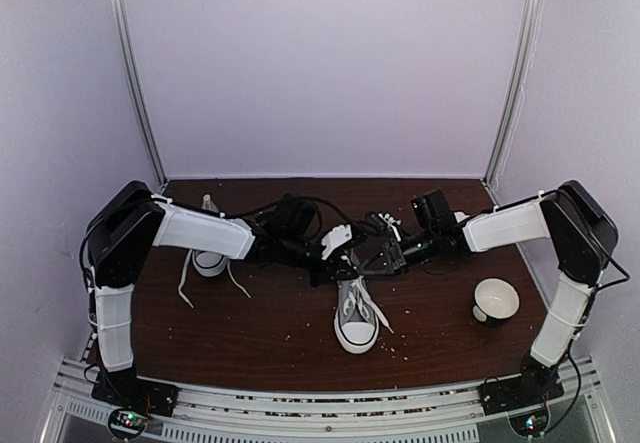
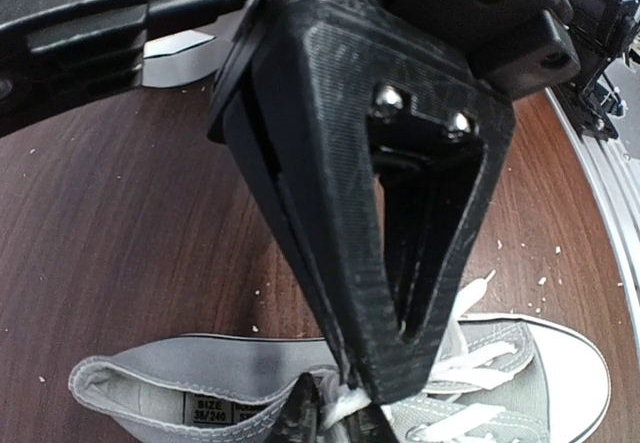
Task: Tie the shoes
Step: Pass from the right arm to the left, then cross the half-tied shoelace into a loop with the shoelace.
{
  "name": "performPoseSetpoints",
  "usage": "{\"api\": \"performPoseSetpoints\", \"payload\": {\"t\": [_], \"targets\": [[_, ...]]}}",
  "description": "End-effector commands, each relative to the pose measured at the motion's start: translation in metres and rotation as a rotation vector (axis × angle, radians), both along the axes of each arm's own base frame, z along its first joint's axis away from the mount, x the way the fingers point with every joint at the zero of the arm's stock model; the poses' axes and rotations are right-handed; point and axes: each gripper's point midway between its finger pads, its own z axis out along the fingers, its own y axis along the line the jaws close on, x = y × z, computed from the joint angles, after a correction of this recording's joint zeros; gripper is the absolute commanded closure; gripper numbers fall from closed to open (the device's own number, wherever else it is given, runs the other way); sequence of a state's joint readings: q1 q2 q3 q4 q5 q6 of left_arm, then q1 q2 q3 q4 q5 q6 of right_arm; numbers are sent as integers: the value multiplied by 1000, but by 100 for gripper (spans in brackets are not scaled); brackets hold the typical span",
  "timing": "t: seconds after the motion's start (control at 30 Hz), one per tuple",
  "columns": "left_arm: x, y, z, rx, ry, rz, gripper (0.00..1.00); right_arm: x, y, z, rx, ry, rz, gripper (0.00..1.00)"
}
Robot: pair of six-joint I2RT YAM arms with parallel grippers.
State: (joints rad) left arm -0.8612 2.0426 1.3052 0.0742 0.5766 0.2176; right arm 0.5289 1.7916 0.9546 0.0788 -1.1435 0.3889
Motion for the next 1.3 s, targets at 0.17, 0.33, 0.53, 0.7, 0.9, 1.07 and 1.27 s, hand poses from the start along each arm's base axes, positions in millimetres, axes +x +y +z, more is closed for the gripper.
{"api": "performPoseSetpoints", "payload": {"t": [0.17, 0.33, 0.53, 0.7, 0.9, 1.07, 1.27], "targets": [[7, -13, 8, -30, -25, 3, 100, -2, 4, 16, 24, -46, 19, 100], [11, -12, 7, -19, -45, 42, 100, -2, 3, 21, 29, -53, 19, 92], [18, -8, 11, -38, -85, 95, 100, 12, -25, 26, -2, -90, -56, 81], [19, -8, 12, -47, -94, 102, 100, 33, -34, 3, -91, -67, -139, 87], [18, -8, 12, -49, -94, 98, 100, 34, -21, -15, -92, -41, -109, 91], [17, -8, 13, -52, -95, 95, 100, 30, -5, -8, 14, -4, -55, 89], [17, -9, 13, -51, -95, 92, 100, 29, 2, 2, 133, 29, -64, 89]]}}
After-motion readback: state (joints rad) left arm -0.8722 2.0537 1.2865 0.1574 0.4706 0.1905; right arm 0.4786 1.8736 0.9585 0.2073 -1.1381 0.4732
